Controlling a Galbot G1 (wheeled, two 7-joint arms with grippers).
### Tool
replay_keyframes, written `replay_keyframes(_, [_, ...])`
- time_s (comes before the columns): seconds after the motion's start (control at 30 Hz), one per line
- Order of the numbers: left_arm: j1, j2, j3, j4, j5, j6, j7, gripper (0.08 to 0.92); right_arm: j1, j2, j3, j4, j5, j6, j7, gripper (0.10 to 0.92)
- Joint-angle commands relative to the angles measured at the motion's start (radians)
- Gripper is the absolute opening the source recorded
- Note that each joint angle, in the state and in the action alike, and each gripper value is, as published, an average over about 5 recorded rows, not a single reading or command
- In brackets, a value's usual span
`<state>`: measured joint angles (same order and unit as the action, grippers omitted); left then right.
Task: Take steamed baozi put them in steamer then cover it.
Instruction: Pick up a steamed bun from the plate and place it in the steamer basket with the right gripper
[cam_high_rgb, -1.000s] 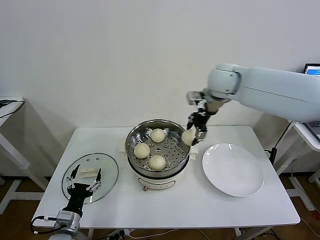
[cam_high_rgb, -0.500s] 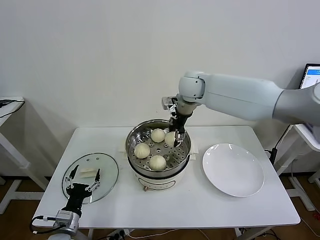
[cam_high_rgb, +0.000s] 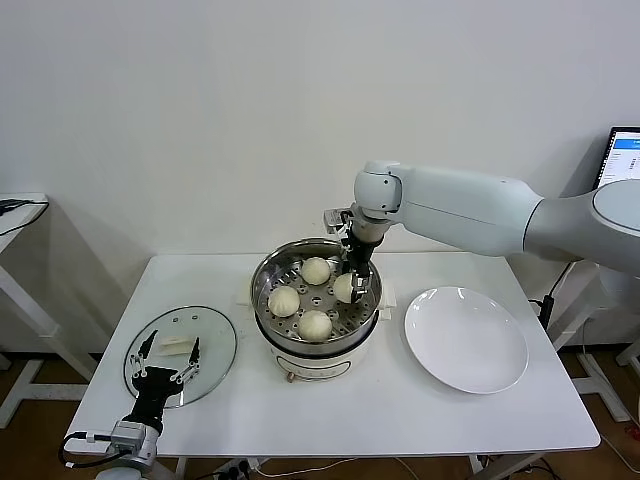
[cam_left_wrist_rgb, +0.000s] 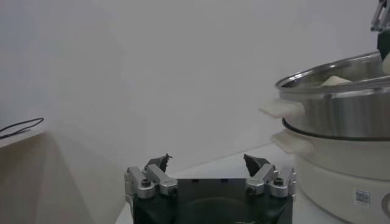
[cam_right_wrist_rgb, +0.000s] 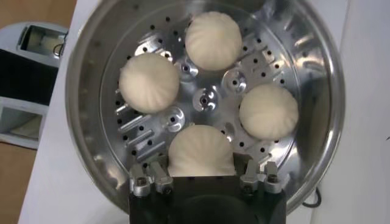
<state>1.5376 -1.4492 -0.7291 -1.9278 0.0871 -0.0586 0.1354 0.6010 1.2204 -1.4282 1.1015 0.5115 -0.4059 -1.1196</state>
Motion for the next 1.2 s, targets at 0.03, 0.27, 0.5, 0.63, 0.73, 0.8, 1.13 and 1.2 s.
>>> replay_keyframes(0.03, [-0.001, 0.000, 0.002, -0.003, 0.000, 0.000, 0.000, 0.823, -0.026, 0.013, 0.014, -0.022, -0.027, 0.000, 0.002, 0.718])
replay_keyframes(0.27, [-0.001, -0.001, 0.002, 0.001, 0.000, -0.001, 0.001, 0.823, -0.038, 0.022, 0.020, -0.029, -0.035, 0.000, 0.003, 0.721])
replay_keyframes(0.5, [0.001, -0.002, 0.000, -0.003, 0.000, -0.001, 0.001, 0.823, -0.055, 0.032, 0.028, -0.042, -0.055, 0.001, 0.003, 0.721])
replay_keyframes(0.63, [0.002, -0.002, -0.003, -0.002, 0.000, -0.002, 0.001, 0.823, -0.064, 0.034, 0.038, -0.046, -0.059, 0.002, 0.006, 0.721])
replay_keyframes(0.73, [0.004, -0.003, -0.004, -0.003, 0.000, -0.003, 0.001, 0.823, -0.063, 0.032, 0.040, -0.044, -0.060, 0.002, 0.005, 0.724])
replay_keyframes(0.8, [0.005, -0.004, -0.005, -0.005, 0.000, -0.003, 0.001, 0.823, -0.060, 0.027, 0.044, -0.040, -0.055, 0.002, 0.002, 0.735])
replay_keyframes(1.13, [0.013, -0.007, -0.002, -0.015, 0.002, -0.002, -0.001, 0.823, 0.065, -0.077, 0.076, 0.008, 0.039, 0.014, -0.073, 0.822])
replay_keyframes(1.2, [0.016, -0.008, 0.001, -0.018, 0.005, -0.002, -0.001, 0.823, 0.105, -0.114, 0.080, 0.024, 0.067, 0.015, -0.094, 0.822])
